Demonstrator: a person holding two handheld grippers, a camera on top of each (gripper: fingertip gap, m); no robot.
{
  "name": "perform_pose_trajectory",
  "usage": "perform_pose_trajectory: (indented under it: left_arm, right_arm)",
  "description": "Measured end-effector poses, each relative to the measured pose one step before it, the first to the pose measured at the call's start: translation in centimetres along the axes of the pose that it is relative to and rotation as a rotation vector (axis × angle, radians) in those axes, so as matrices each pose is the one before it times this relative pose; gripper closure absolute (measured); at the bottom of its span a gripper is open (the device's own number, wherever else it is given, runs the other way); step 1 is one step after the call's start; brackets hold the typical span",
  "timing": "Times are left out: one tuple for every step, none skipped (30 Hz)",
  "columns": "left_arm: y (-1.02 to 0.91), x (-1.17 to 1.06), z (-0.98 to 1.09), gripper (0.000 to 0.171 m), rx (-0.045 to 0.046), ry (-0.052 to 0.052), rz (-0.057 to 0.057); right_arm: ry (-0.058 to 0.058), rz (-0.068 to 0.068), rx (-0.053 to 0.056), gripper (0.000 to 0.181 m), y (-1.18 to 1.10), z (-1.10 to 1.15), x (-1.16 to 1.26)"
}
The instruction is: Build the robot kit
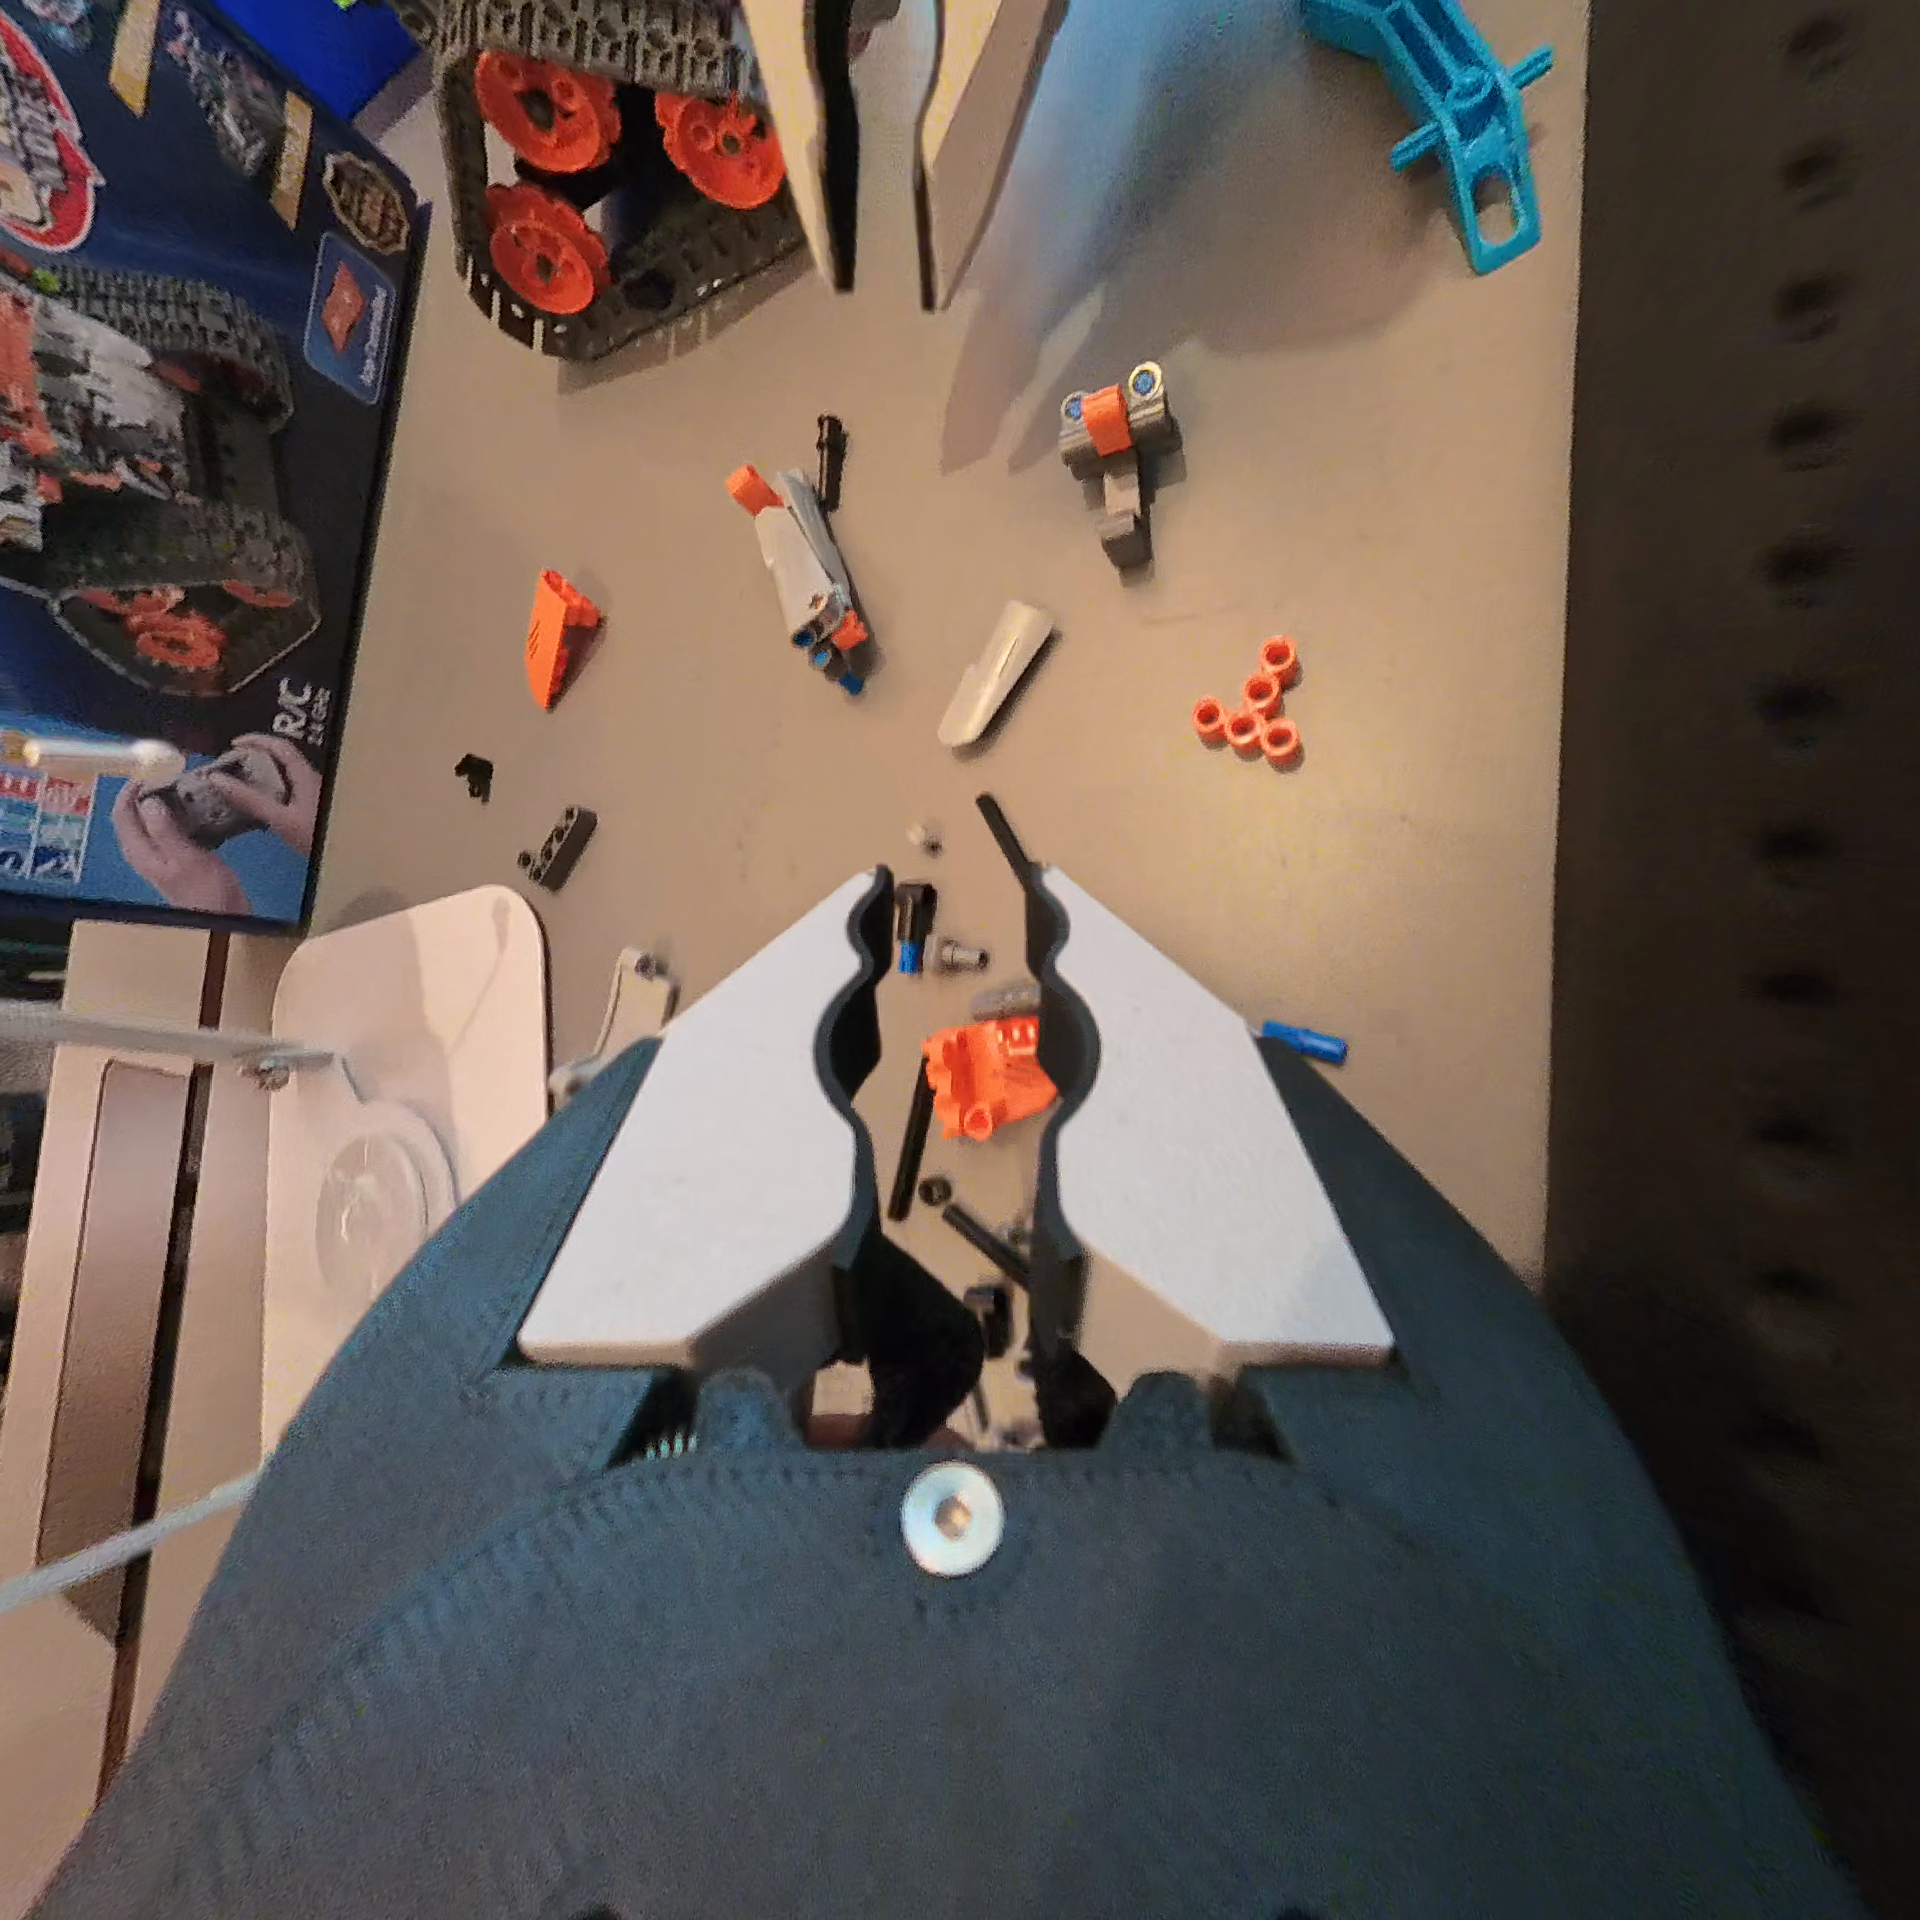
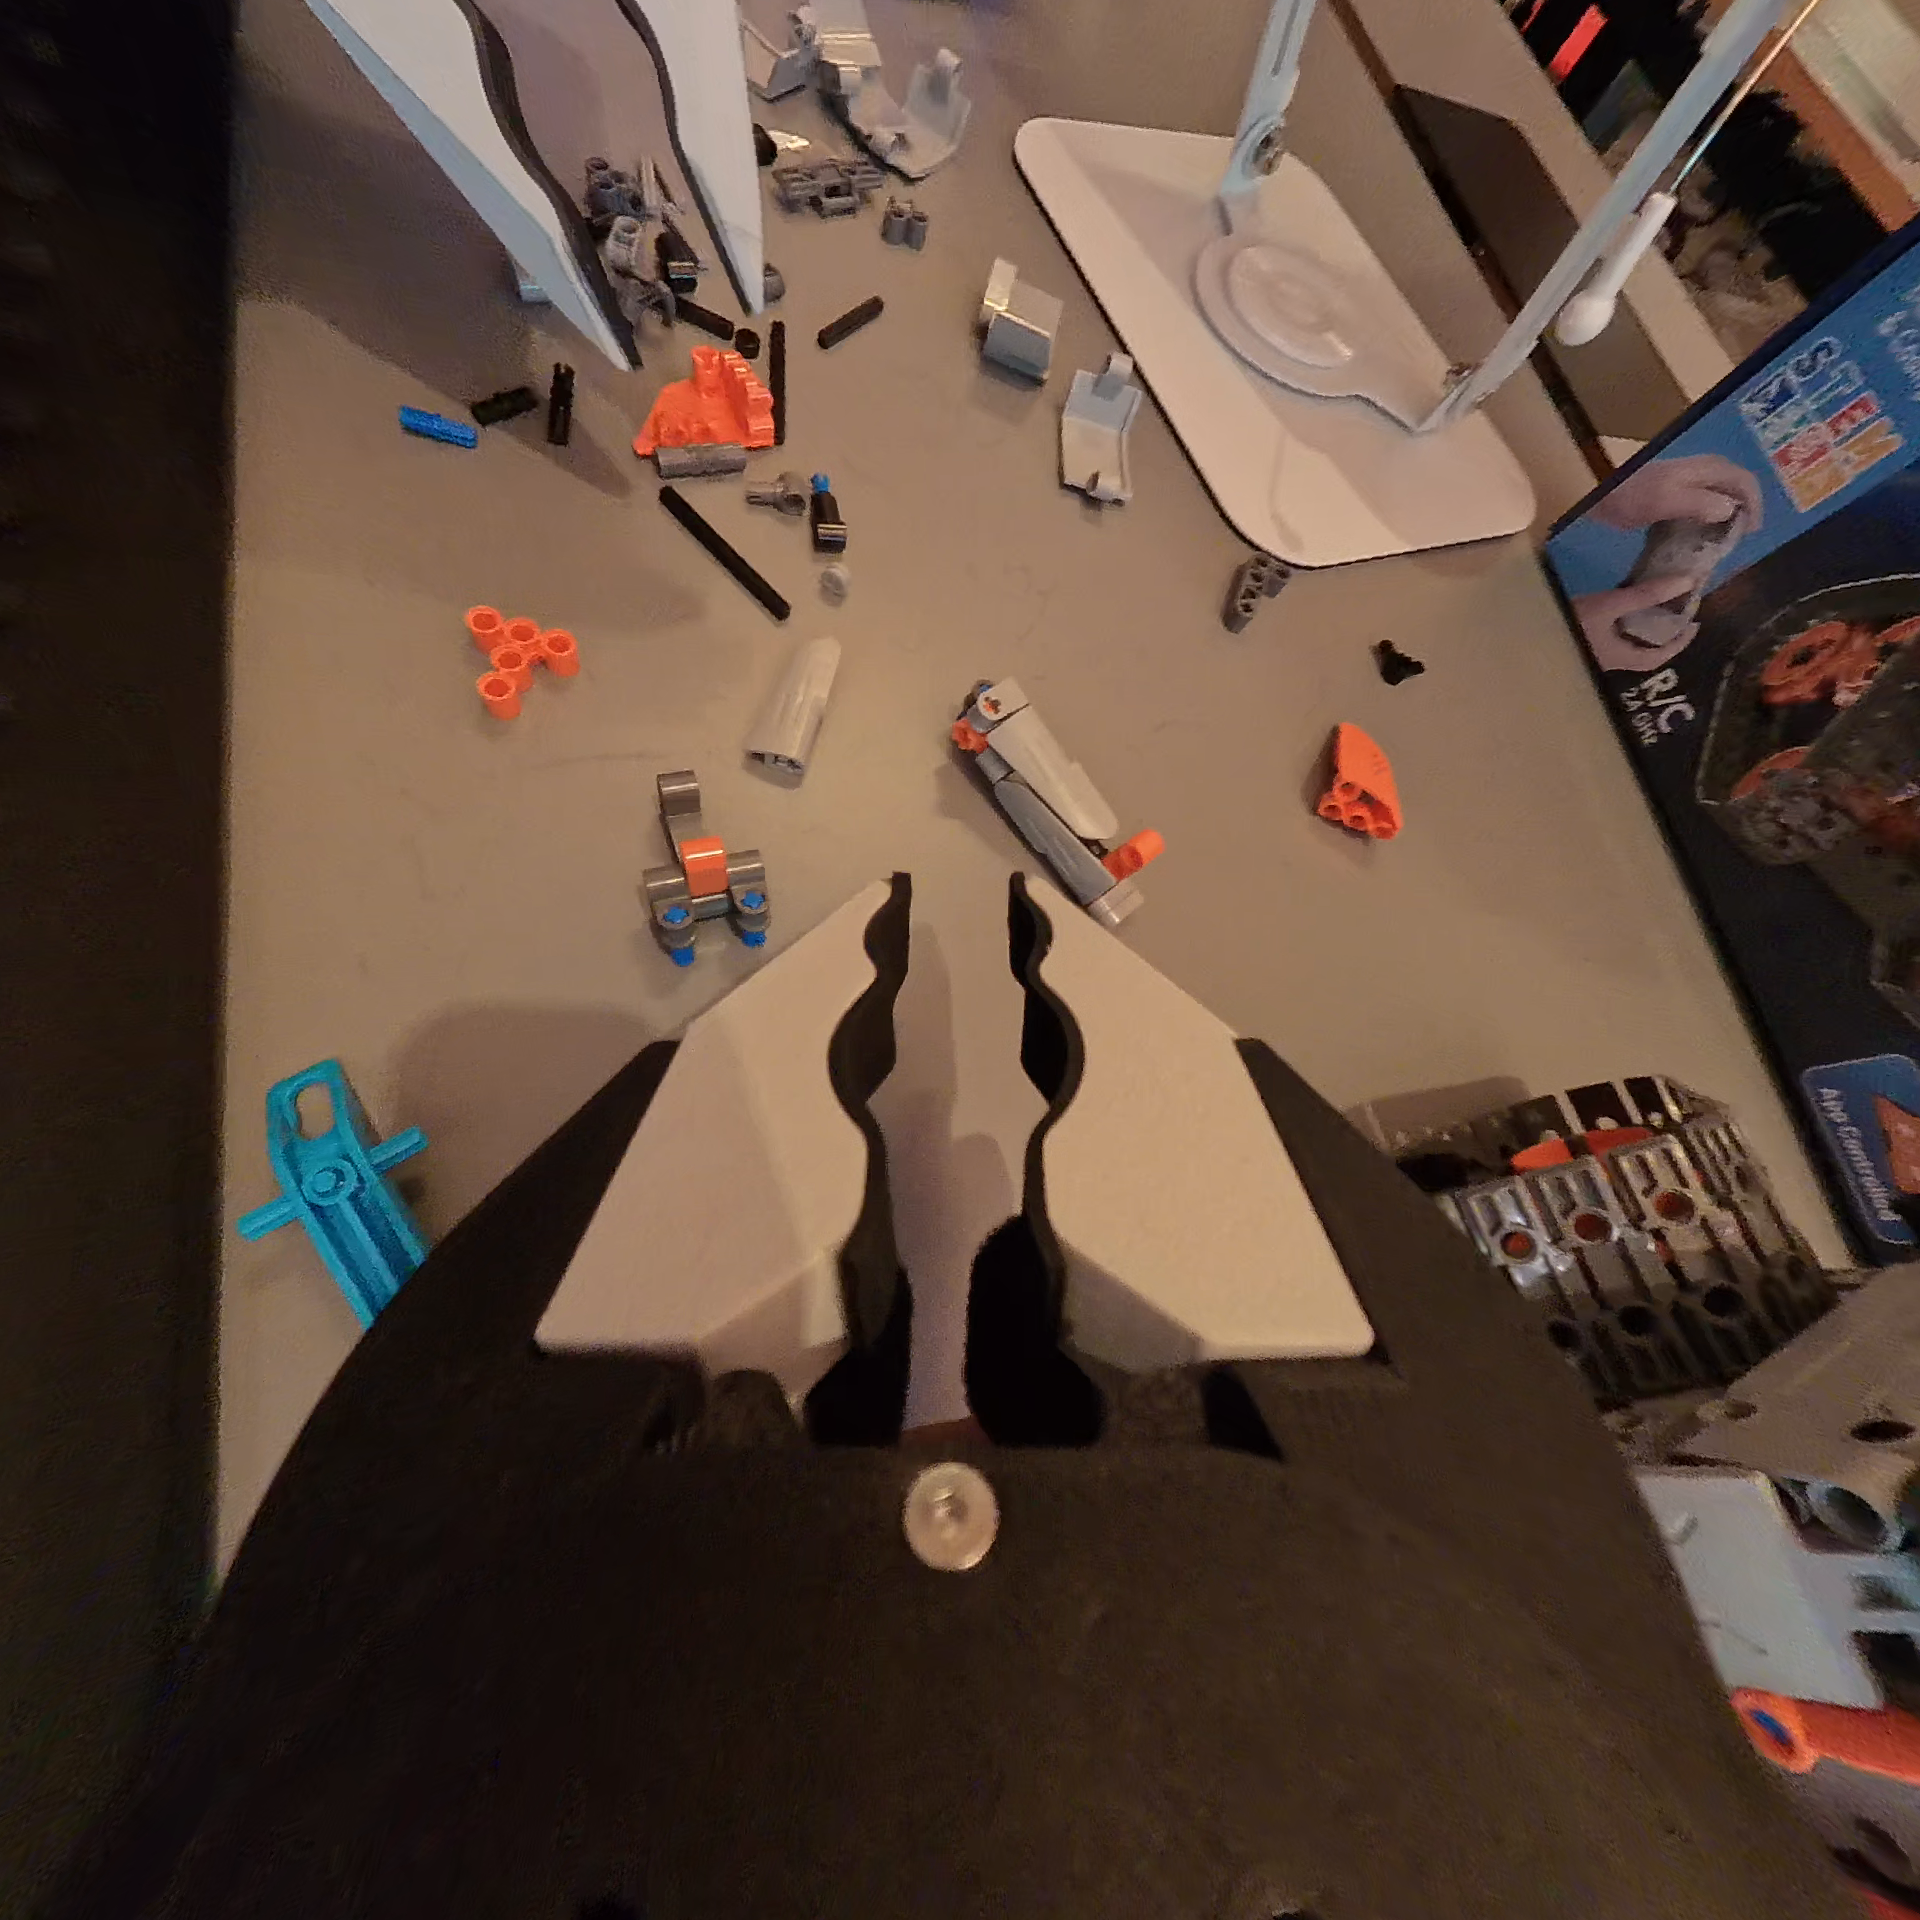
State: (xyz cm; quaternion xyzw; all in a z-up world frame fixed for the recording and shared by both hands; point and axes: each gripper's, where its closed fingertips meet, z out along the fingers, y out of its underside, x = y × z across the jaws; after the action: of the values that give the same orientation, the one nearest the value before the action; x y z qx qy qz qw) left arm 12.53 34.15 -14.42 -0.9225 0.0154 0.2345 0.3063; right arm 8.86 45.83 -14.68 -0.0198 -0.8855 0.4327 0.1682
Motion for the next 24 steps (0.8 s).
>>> perform_pose_trajectory:
  left_arm:
    - [-0.441, 0.168, 0.37, 0.148, 0.01074, 0.0182, 0.0038]
    - [-0.479, 0.188, 0.393, 0.149, 0.01209, 0.0166, 0.0049]
    - [-0.301, 0.155, 0.364, 0.148, 0.00144, 0.0123, 0.0094]
    - [-0.109, 0.061, 0.301, 0.148, -0.00832, 0.0052, 0.0126]
    - [0.004, -0.144, 0.171, 0.147, -0.00973, -0.0073, 0.0128]
    - [0.133, -0.17, 0.009, 0.148, -0.01, -0.0074, 0.0045]
    - [0.194, 0.116, -0.135, 0.148, -0.00532, 0.0134, -0.0076]
    - [0.192, 0.593, -0.231, 0.148, 0.00104, 0.043, -0.0195]
    - [0.126, 0.71, -0.186, 0.147, 0.00468, 0.0443, -0.0193]
    - [-0.077, 0.539, -0.118, 0.147, 0.01495, 0.024, -0.0079]
    - [-0.218, 0.881, 0.022, 0.146, 0.01707, 0.0381, -0.0041]
    - [-0.266, 0.917, 0.213, 0.145, 0.01237, 0.0345, 0.0032]
    - [-0.18, 0.444, 0.381, 0.144, 0.00122, 0.0043, 0.0111]
    - [-0.051, 0.264, 0.485, 0.142, -0.00851, -0.001, 0.0098]
    - [-0.113, 0.341, 0.515, 0.14, -0.00291, 0.0102, 0.0066]
    - [-0.161, 0.065, 0.555, 0.137, 0.00201, -0.0006, -0.0008]
    - [-0.032, -0.237, 0.572, 0.131, -0.00349, -0.0139, -0.0019]
    - [-0.016, 0.06, 0.466, 0.126, 0.0, 0.0116, -0.0061]
    - [-0.148, 0.408, 0.326, 0.126, 0.01022, 0.0373, -0.0132]
    - [-0.196, 0.234, 0.277, 0.127, 0.01118, 0.0216, -0.0057]
    - [-0.119, -0.078, 0.168, 0.129, 0.00562, -0.0041, 0.0059]
    - [0.014, -0.089, 0.08, 0.134, -0.0033, -0.0043, 0.0038]
    - [0.036, 0.016, 0.07, 0.142, -0.00296, 0.0004, 0.0003]
    - [0.018, 0.039, 0.079, 0.148, 0.00156, -0.0001, -0.0034]
  right_arm:
    - [-0.0083, -0.0002, -0.005, 0.164, 0.081, 0.071, -0.152]
    - [-0.0222, -0.0042, 0.0005, 0.164, -0.008, -0.011, -0.383]
    - [-0.027, 0.0093, 0.0143, 0.164, -0.224, -0.109, -0.379]
    - [-0.0165, 0.0223, 0.0122, 0.164, -0.202, -0.137, -0.125]
    - [0.0005, 0.0108, -0.0008, 0.163, 0.017, -0.12, 0.115]
    - [0.0024, -0.0087, -0.0085, 0.162, 0.178, -0.126, 0.045]
    - [-0.0053, -0.0121, 0.0004, 0.162, 0.024, -0.131, -0.144]
    - [-0.0097, -0.0012, 0.0088, 0.162, -0.201, -0.084, -0.239]
    - [-0.0211, 0.001, 0.012, 0.162, -0.373, -0.014, -0.465]
    - [-0.022, -0.0102, 0.0165, 0.162, -0.557, 0.079, -0.618]
    - [-0.0176, -0.0132, 0.01, 0.162, -0.507, 0.201, -0.608]
    - [-0.0189, -0.0124, -0.0007, 0.162, -0.34, 0.348, -0.652]
    - [-0.0126, -0.0197, -0.0071, 0.162, -0.179, 0.426, -0.57]
    - [-0.0034, -0.0241, -0.0113, 0.162, -0.063, 0.403, -0.4]
    - [-0.0023, -0.0177, -0.0095, 0.163, -0.034, 0.319, -0.29]
    - [-0.0035, -0.0073, -0.0031, 0.163, -0.043, 0.216, -0.199]
    - [-0.0034, 0.0, 0.0012, 0.163, -0.027, 0.102, -0.099]
    - [-0.0023, 0.0033, 0.004, 0.163, 0.009, 0.026, -0.017]
    - [-0.0013, 0.0031, 0.005, 0.163, 0.039, -0.01, 0.036]
    - [-0.0004, 0.0029, 0.0038, 0.163, 0.056, -0.032, 0.062]
    - [0.0008, 0.0034, 0.0019, 0.163, 0.069, -0.044, 0.078]
    - [0.0008, 0.0028, 0.0001, 0.162, 0.066, -0.027, 0.063]
    - [0.0008, 0.0009, 0.0001, 0.162, 0.045, -0.015, 0.039]
    - [-0.0009, 0.0, 0.0008, 0.162, 0.017, -0.012, -0.005]
